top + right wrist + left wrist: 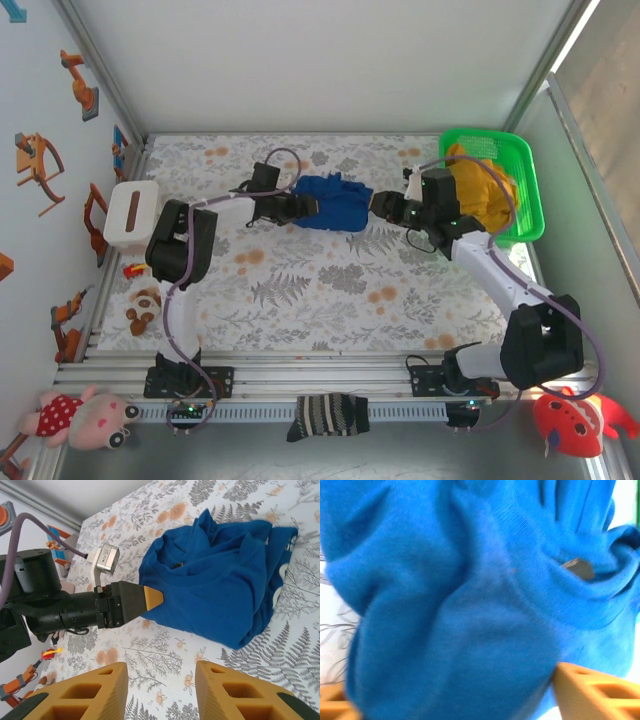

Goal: Fold the inside-out t-shirt

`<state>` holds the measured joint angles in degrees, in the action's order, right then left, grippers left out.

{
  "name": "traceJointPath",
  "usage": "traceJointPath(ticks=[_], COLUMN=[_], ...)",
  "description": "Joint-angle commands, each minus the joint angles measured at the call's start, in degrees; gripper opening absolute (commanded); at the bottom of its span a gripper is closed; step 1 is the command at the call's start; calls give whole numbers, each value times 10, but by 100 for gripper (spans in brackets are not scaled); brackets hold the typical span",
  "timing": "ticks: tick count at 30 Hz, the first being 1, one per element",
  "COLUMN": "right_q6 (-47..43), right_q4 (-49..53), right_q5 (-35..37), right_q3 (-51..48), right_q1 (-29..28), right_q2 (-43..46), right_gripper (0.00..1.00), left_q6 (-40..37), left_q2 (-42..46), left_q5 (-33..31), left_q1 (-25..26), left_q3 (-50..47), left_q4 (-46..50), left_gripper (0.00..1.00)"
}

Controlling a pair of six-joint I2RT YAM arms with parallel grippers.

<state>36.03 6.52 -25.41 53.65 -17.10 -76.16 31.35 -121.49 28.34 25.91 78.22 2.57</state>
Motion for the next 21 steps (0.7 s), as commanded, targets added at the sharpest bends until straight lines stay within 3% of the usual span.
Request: traceJointPath(ticks=[1, 3, 6, 10, 16, 19, 21], right_q6=[-16, -24, -38, -48, -56, -62, -67], right_q4=[16, 29, 50, 62, 70, 77, 86], right_q5=[19, 26, 39, 49, 54, 62, 72], right_q3=[-10, -9, -8, -12, -23, -30, -32], right_q1=[3, 2, 5, 10, 14, 17, 23], right_q2=[24, 30, 43, 56, 61, 69, 77], right_gripper=[39, 39, 39, 39, 39, 39, 42], left_q6=[33, 42, 55, 23, -78, -128, -145], left_q2=[-26, -18, 15, 73, 147, 168, 172], left_q5=[17, 14, 17, 23, 11, -9, -24], left_q1=[0, -10, -43, -100, -195, -247, -283], left_q3=[5, -2, -32, -65, -85, -81, -63], left_q4=[-27, -36, -55, -19, 110, 168, 198], left_gripper=[30, 14, 1, 1, 3, 24, 65])
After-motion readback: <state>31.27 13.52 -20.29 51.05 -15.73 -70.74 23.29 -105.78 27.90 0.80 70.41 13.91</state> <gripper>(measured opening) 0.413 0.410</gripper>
